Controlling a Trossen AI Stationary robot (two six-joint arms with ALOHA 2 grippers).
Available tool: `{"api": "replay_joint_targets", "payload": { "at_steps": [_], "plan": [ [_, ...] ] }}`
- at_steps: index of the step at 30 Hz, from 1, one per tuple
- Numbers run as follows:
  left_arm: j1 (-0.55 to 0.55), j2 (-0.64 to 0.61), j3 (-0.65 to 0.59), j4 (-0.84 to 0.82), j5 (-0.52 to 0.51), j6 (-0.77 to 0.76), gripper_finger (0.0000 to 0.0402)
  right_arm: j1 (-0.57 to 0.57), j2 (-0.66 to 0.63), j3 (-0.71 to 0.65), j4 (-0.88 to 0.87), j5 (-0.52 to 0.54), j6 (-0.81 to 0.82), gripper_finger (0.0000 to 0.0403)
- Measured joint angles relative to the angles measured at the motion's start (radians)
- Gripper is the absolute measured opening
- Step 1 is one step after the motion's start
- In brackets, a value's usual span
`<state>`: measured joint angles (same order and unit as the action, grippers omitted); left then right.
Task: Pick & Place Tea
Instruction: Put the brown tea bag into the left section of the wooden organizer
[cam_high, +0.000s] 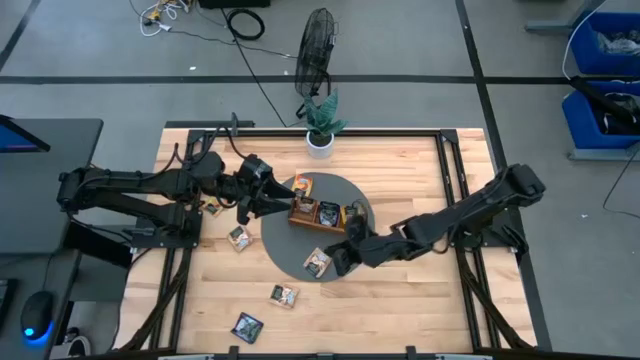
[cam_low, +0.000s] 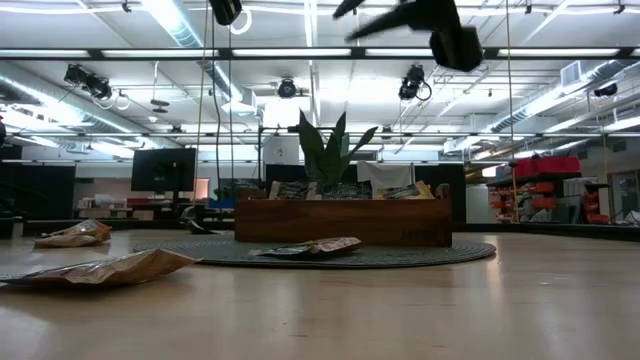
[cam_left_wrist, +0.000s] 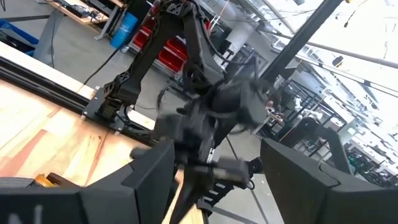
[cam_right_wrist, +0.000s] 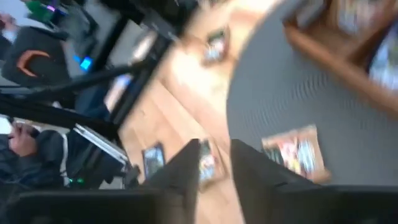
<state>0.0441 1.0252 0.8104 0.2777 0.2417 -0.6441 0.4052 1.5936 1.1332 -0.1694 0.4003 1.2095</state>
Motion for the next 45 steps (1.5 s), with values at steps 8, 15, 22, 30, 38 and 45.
{"api": "replay_joint_targets", "payload": {
  "at_steps": [8, 15, 22, 30, 38, 45],
  "plan": [
    [0.0, 0.0, 0.0, 0.001, 0.0, -0.025, 0.0245, -0.003, 0.164, 0.0, -0.008, -0.08, 0.223, 0.0261],
    [0.0, 0.0, 0.0, -0.001, 0.0, -0.025, 0.0245, 0.007, 0.267, -0.001, 0.031, -0.124, 0.34, 0.0283],
    [0.0, 0.0, 0.0, -0.001, 0.0, -0.025, 0.0245, 0.023, 0.277, -0.103, 0.149, -0.073, 0.46, 0.0259],
    [0.0, 0.0, 0.0, -0.002, 0.0, -0.025, 0.0245, 0.014, 0.275, -0.252, 0.426, -0.007, 0.542, 0.0243],
    [0.0, 0.0, 0.0, -0.002, 0.0, -0.025, 0.0245, -0.029, 0.274, -0.259, 0.411, -0.012, 0.536, 0.0234],
    [0.0, 0.0, 0.0, -0.003, 0.0, -0.025, 0.0245, -0.052, 0.274, -0.259, 0.408, -0.052, 0.526, 0.0226]
  ]
}}
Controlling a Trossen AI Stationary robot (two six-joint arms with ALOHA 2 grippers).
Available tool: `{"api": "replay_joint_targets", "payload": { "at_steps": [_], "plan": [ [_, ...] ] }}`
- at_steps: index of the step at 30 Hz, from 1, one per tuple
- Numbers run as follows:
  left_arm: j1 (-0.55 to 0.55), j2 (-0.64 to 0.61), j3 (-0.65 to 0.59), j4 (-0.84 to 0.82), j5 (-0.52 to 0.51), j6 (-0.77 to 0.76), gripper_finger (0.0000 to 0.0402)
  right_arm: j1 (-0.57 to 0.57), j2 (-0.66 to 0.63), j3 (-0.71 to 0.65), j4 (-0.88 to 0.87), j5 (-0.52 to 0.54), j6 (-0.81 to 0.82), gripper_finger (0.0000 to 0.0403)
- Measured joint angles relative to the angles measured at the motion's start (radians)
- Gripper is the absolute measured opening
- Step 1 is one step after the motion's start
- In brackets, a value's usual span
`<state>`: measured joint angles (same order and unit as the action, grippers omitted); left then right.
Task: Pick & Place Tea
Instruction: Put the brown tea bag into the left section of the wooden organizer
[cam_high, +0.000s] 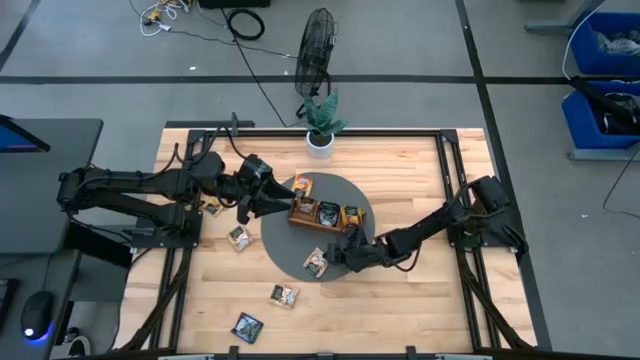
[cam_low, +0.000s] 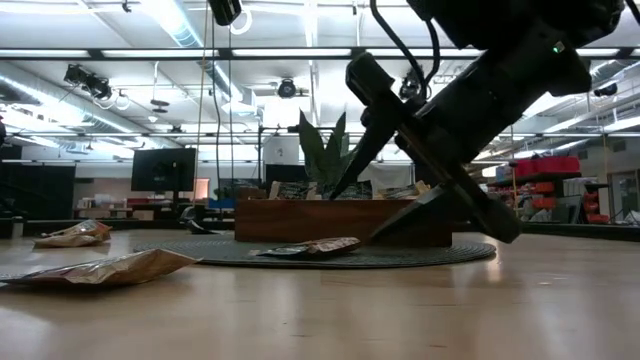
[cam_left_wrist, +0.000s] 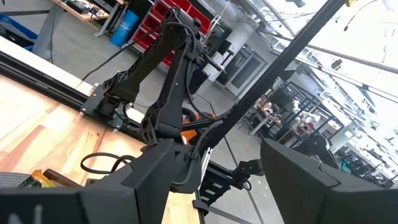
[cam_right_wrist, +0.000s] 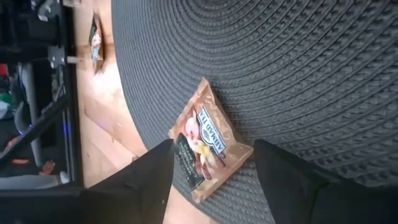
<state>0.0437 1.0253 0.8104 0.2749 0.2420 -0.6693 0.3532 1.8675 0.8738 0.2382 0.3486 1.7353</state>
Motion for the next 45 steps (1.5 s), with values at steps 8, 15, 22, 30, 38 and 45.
{"api": "replay_joint_targets", "payload": {
  "at_steps": [8, 15, 22, 30, 38, 45],
  "plan": [
    [0.0, 0.0, 0.0, 0.0, 0.0, 0.0, 0.0245, -0.001, 0.0, 0.0, -0.003, -0.028, -0.002, 0.0216],
    [0.0, 0.0, 0.0, 0.0, 0.0, 0.0, 0.0245, -0.001, 0.016, 0.001, 0.004, -0.031, 0.012, 0.0211],
    [0.0, 0.0, 0.0, -0.005, 0.0, 0.0, 0.0245, -0.012, 0.065, 0.008, 0.092, -0.07, 0.018, 0.0194],
    [0.0, 0.0, 0.0, -0.017, 0.0, 0.0, 0.0245, -0.014, 0.067, 0.029, 0.024, -0.088, -0.001, 0.008],
    [0.0, 0.0, 0.0, -0.019, 0.0, 0.0, 0.0245, -0.016, 0.065, 0.031, -0.002, -0.071, -0.023, 0.0004],
    [0.0, 0.0, 0.0, -0.02, 0.0, 0.0, 0.0245, -0.005, 0.04, 0.027, 0.086, 0.005, -0.056, 0.0002]
  ]
}}
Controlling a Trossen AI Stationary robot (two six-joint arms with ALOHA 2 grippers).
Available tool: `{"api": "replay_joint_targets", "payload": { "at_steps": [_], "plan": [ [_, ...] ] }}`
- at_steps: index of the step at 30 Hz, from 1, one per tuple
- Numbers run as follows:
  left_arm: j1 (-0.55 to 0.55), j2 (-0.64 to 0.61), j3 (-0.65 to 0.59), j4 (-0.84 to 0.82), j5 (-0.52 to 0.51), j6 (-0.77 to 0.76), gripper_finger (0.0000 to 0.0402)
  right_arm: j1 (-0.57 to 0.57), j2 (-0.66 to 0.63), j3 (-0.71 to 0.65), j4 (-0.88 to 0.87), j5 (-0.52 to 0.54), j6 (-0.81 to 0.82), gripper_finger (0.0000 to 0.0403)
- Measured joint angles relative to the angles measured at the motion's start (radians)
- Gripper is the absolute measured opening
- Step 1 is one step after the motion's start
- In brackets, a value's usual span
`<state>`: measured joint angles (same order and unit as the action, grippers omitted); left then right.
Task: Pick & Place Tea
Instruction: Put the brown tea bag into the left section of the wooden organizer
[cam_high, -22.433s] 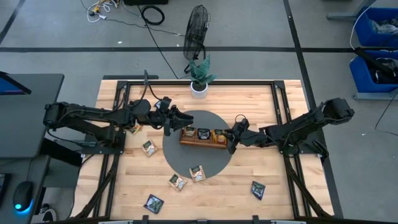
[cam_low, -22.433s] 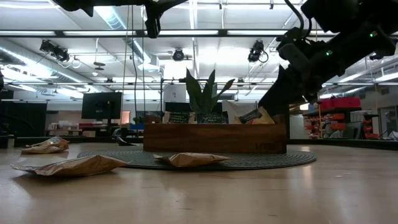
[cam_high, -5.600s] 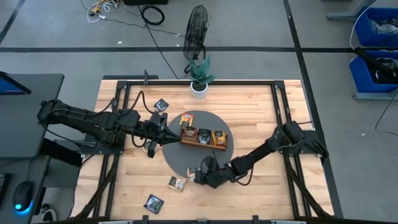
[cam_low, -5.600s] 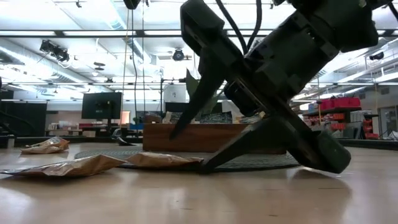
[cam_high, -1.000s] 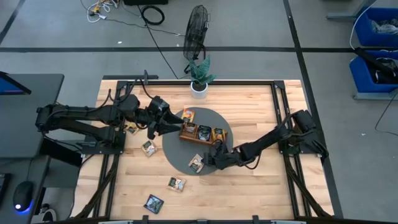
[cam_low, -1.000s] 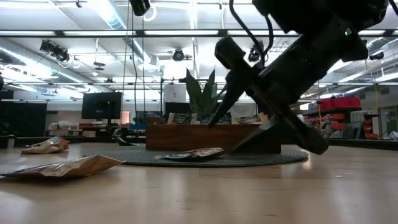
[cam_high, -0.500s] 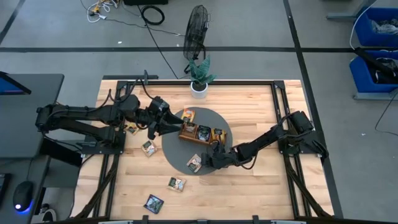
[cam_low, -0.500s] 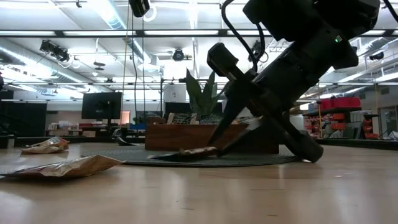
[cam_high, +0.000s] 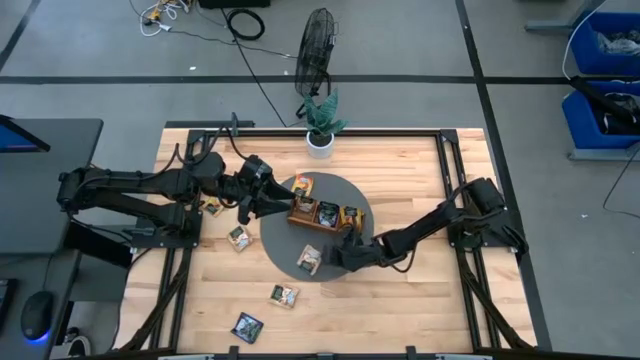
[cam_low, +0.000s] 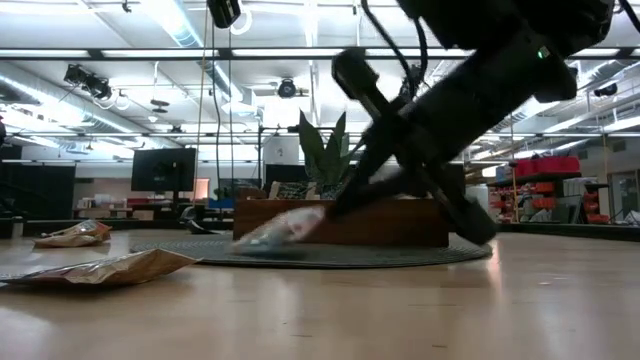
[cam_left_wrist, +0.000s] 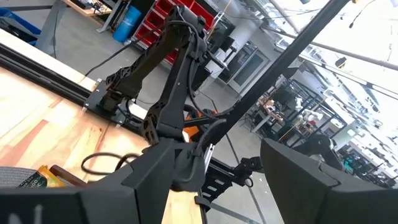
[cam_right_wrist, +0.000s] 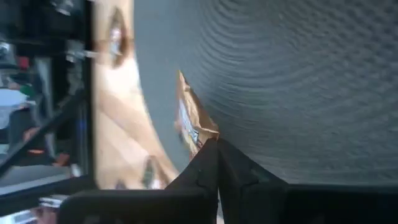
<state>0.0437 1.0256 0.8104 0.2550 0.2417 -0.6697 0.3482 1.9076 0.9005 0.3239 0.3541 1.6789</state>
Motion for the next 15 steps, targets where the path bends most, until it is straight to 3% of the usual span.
{"api": "replay_joint_targets", "payload": {
  "at_steps": [15],
  "plan": [
    [-0.002, 0.0, 0.0, -0.095, 0.0, -0.001, 0.0245, 0.06, -0.139, 0.001, 0.021, 0.239, -0.047, 0.0]
  ]
}}
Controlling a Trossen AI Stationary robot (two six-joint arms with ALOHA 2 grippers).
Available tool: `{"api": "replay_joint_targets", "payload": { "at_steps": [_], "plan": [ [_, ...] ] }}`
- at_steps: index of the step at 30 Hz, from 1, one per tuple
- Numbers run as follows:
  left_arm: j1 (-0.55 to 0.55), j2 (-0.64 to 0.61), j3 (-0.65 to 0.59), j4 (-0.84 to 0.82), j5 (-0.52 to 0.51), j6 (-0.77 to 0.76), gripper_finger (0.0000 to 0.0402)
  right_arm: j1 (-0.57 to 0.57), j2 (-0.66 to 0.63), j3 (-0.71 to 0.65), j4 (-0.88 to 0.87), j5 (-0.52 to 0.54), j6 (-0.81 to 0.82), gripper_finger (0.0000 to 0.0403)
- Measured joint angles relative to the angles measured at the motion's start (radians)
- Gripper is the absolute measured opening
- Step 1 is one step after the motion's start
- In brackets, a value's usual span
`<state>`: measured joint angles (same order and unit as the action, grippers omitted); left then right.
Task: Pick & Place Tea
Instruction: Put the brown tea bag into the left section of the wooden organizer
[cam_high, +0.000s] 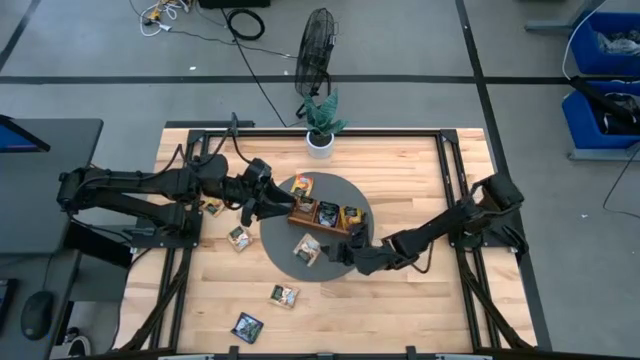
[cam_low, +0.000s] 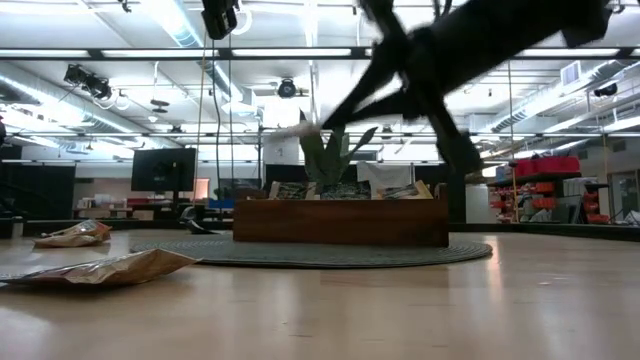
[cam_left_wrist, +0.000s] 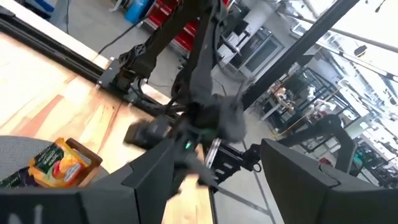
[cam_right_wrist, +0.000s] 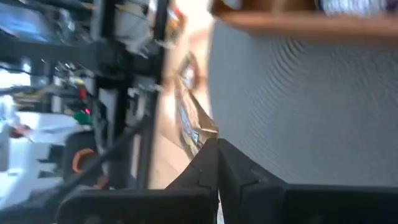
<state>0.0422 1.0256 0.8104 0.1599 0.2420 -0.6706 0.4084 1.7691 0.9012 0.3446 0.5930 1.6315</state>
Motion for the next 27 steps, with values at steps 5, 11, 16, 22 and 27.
{"api": "replay_joint_targets", "payload": {
  "at_steps": [5, 11, 16, 22, 27],
  "plan": [
    [0.0, 0.0, 0.0, -0.007, 0.0, -0.026, 0.0245, 0.006, -0.11, 0.0, -0.022, 0.091, -0.085, 0.0],
    [0.0, 0.0, 0.0, -0.003, 0.0, -0.031, 0.0245, 0.006, -0.249, 0.001, -0.033, 0.208, -0.216, 0.0],
    [0.001, 0.0, 0.0, -0.001, -0.012, -0.069, 0.0245, 0.006, -0.352, 0.001, -0.022, 0.321, -0.341, 0.0],
    [0.001, 0.003, 0.0, -0.004, -0.149, -0.171, 0.0245, 0.006, -0.41, 0.001, 0.016, 0.431, -0.46, 0.0],
    [-0.001, 0.003, 0.0, 0.003, -0.346, -0.223, 0.0245, -0.002, -0.41, 0.001, 0.133, 0.48, -0.566, 0.0]
  ]
}}
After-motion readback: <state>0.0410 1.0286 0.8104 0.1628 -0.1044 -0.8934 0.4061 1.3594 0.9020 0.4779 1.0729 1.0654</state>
